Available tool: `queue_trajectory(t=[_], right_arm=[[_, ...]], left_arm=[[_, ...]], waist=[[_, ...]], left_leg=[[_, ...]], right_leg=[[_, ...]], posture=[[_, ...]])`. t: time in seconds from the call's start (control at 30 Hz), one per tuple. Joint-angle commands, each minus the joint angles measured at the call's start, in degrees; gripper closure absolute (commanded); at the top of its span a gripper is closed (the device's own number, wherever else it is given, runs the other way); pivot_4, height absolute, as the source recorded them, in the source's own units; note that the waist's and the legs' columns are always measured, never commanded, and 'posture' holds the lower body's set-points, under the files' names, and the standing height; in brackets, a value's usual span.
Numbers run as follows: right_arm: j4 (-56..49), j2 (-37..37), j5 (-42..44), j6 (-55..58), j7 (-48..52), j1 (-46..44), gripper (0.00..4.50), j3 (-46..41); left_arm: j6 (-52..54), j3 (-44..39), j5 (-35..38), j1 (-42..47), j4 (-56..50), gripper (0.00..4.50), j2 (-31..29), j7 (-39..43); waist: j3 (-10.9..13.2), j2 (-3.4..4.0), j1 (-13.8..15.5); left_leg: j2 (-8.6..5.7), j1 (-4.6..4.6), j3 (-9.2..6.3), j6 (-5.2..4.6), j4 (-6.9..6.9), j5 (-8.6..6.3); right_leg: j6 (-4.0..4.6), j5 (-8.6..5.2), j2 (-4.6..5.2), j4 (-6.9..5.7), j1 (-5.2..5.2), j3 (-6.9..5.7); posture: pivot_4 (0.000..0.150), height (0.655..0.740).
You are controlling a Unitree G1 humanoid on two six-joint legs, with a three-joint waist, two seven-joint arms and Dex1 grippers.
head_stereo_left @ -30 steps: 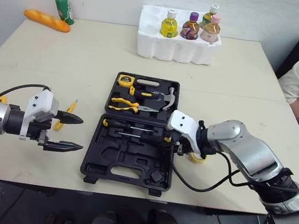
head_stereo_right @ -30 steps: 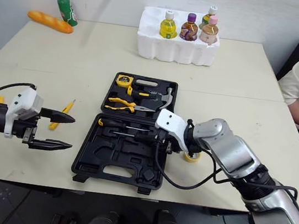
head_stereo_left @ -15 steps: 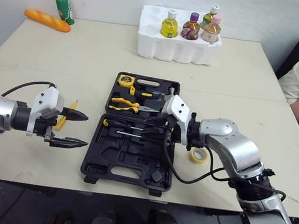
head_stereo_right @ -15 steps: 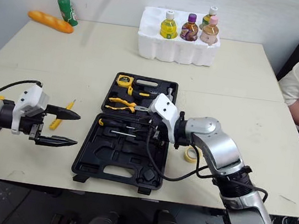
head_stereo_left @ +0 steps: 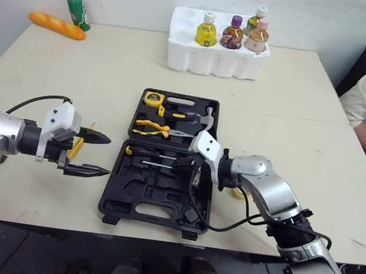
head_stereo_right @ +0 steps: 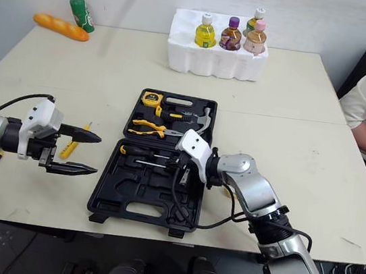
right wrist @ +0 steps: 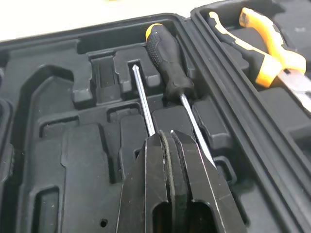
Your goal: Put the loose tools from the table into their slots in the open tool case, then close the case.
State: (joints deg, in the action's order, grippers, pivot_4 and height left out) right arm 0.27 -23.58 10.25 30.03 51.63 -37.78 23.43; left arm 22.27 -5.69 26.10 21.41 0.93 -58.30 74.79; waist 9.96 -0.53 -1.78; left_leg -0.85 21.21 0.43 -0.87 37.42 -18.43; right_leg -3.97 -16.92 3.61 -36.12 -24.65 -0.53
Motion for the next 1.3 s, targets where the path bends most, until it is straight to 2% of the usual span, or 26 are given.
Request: queue_trajectory(t=[0.03, 0.3, 0.43, 0.57, 0.73, 0.83, 0.93, 1.07, 1.2, 1.3], right_arm=[[1.90, -1.91, -5.04, 0.38, 0.92, 3.03, 4.44, 5.25], [1.21, -1.40, -4.61, 1.63, 0.80, 5.31, 4.44, 4.23], [-3.96, 1.14, 1.88, 3.01, -0.50, 5.17, 4.44, -3.91], [-12.01, -0.53, 7.01, 6.44, -2.03, 6.15, 4.44, -12.21], [-23.44, -7.57, 20.43, 18.02, -1.37, 10.79, 4.44, -27.85], [-22.54, -13.18, 24.16, 22.68, -2.50, 13.49, 3.53, -37.31], [-17.97, -21.26, 22.39, 20.51, -0.43, 19.32, 2.09, -44.37], [-8.87, -30.96, 16.45, 11.07, 4.53, 28.77, 0.04, -48.45], [1.51, -35.79, 13.43, 3.46, 7.16, 33.01, 0.01, -51.37], [8.58, -37.35, 11.57, -1.45, 7.53, 33.27, 0.01, -52.32]], left_arm=[[-0.90, -0.12, -0.63, 1.02, 0.34, 0.00, 0.71, -0.06], [-0.95, 0.64, -1.42, 2.26, 0.21, 0.00, 2.56, -0.83], [-0.87, -0.43, -1.20, 1.10, 0.34, 0.00, 4.10, -2.78], [0.60, -4.29, 0.44, -3.72, -1.74, 0.00, 5.81, -6.60], [8.33, -18.35, 7.35, -15.70, -8.23, 0.00, 9.67, -15.49], [9.92, -30.77, 9.21, -26.98, -11.13, 0.00, 14.25, -21.15], [9.60, -40.89, 9.24, -38.35, -11.12, 0.00, 18.03, -23.61], [4.97, -48.41, 6.78, -43.13, -1.22, 0.00, 19.15, -27.94], [1.05, -52.36, 5.08, -43.03, 6.90, 0.00, 17.62, -31.76], [-0.08, -52.36, 4.08, -43.55, 8.06, 0.00, 16.87, -33.05]], waist=[[-0.04, -0.04, 0.08], [-0.26, -0.34, 0.13], [-0.26, -0.34, 0.15], [-0.16, -0.20, 0.12], [-0.14, -0.21, 0.23], [-0.14, -0.20, 0.09], [-0.14, -0.20, 0.22], [-0.13, -0.23, 1.32], [-0.13, -0.21, 1.70], [-0.13, -0.21, 1.62]], left_leg=[[0.00, -0.02, 0.00, 0.00, 0.00, 0.00], [0.00, -0.15, -0.04, -0.01, 0.10, -0.01], [0.00, -0.12, -0.04, -0.01, 0.15, -0.01], [0.00, 0.05, -0.04, -0.01, 0.15, 0.00], [0.02, 0.13, -0.09, -0.02, 0.03, -0.04], [0.03, 0.03, -0.09, -0.06, -0.06, -0.07], [0.03, -0.02, -0.02, -0.07, -0.17, -0.10], [0.03, -0.14, -0.05, -0.08, -0.17, -0.10], [0.03, -0.32, -0.02, -0.09, -0.16, -0.05], [0.04, -0.32, 0.00, -0.09, -0.20, -0.06]], right_leg=[[0.00, 0.00, 0.00, 0.03, 0.02, 0.00], [0.00, 0.00, 0.01, 0.04, 0.16, 0.00], [0.00, 0.00, 0.02, 0.00, 0.15, 0.00], [0.00, 0.00, 0.02, -0.15, 0.02, 0.01], [0.00, 0.00, 0.02, -0.03, -0.01, -0.04], [-0.01, 0.00, 0.04, 0.19, 0.12, -0.03], [-0.01, 0.00, 0.04, 0.37, 0.11, 0.04], [0.02, 0.00, 0.05, 0.47, 0.22, -0.02], [0.12, 0.04, 0.08, 0.45, 0.37, -0.01], [0.12, 0.04, 0.11, 0.47, 0.37, 0.01]], posture=[[0.150, 0.7367], [0.150, 0.7367], [0.150, 0.7367], [0.150, 0.7367], [0.150, 0.7367], [0.150, 0.7367], [0.150, 0.7367], [0.150, 0.7367], [0.150, 0.7367], [0.150, 0.7367]])
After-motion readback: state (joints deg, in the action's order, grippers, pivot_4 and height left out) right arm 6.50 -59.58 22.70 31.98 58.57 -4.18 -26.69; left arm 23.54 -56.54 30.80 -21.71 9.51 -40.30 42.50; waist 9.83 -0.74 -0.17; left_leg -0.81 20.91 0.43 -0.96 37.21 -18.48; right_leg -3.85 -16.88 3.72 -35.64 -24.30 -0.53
